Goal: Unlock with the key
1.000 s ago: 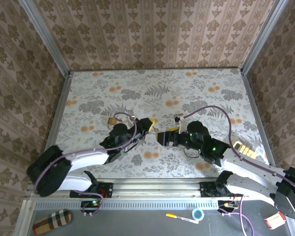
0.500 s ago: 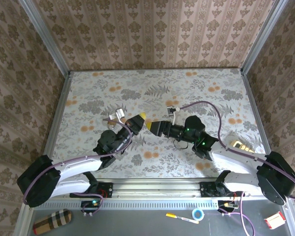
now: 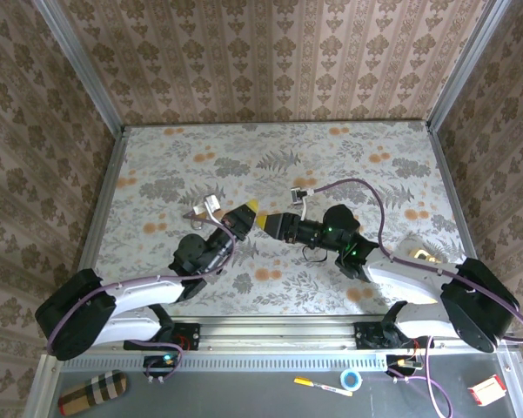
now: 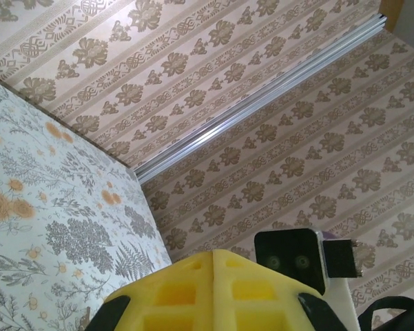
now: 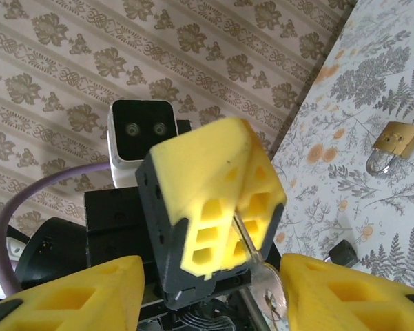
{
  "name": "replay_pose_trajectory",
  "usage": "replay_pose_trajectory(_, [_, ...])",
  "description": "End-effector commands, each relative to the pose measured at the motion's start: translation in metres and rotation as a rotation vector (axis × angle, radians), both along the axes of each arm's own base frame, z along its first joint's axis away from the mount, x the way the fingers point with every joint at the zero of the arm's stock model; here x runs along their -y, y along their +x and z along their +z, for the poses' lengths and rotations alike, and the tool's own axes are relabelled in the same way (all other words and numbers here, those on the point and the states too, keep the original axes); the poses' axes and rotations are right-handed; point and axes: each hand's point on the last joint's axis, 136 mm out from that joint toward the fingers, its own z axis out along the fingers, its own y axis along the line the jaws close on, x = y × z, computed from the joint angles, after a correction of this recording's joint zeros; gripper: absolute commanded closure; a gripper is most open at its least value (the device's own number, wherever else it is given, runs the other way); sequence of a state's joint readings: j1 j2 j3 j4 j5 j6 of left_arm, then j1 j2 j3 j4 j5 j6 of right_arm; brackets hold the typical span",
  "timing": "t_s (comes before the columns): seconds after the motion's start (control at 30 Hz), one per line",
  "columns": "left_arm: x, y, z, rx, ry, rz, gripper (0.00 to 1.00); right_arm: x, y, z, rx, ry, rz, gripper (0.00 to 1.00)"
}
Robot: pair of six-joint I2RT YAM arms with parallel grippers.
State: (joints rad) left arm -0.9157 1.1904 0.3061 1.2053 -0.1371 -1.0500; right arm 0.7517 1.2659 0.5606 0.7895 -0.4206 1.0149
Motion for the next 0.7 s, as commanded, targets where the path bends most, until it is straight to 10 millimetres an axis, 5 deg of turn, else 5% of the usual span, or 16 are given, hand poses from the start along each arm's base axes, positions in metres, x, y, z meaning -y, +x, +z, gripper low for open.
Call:
replay_pose_trajectory(0.0, [-0.005, -0.003, 0.012, 0.042, -0.033, 0.02, 1.0, -0.002, -0.005, 0.004, 0.021, 0.03, 0.02, 0.48])
replay_pose_trajectory(0.67, [-0.004, -0.001, 0.001, 0.015, -0.017, 0.042, 1.0, -0.005, -0.005, -0.005, 0.006, 0.017, 0.025, 0.73])
